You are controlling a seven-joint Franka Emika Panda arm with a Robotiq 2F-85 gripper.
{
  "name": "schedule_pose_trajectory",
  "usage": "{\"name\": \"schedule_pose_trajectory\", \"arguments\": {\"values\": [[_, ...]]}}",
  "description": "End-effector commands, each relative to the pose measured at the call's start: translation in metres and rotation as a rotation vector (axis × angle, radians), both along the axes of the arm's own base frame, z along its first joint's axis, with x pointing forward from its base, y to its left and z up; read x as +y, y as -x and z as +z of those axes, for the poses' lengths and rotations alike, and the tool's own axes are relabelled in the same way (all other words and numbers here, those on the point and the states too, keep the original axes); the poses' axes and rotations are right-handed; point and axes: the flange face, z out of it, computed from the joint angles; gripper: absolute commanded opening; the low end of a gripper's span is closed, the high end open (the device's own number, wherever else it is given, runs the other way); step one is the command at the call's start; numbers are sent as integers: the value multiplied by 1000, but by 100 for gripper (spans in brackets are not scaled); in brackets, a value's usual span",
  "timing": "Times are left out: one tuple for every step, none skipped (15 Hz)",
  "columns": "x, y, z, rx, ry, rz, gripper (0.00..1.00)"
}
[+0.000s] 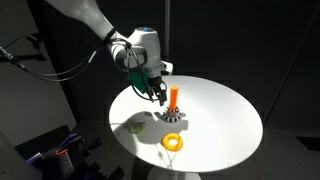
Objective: Move the light green object to the table
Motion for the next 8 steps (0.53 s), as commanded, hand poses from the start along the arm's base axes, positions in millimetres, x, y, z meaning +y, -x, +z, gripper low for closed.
{"name": "schedule_pose_trajectory", "arguments": {"values": [[-13,0,6,89,30,-4,100],[-17,1,7,125,38,-1,100],[-20,1,10,154,46,2,100],[-22,1,13,178,49,8,100],[-24,0,16,198,56,7,100],[-25,-1,20,210,62,12,100],[-26,-2,23,225,66,15,100],[-27,-2,27,235,74,20,100]]}}
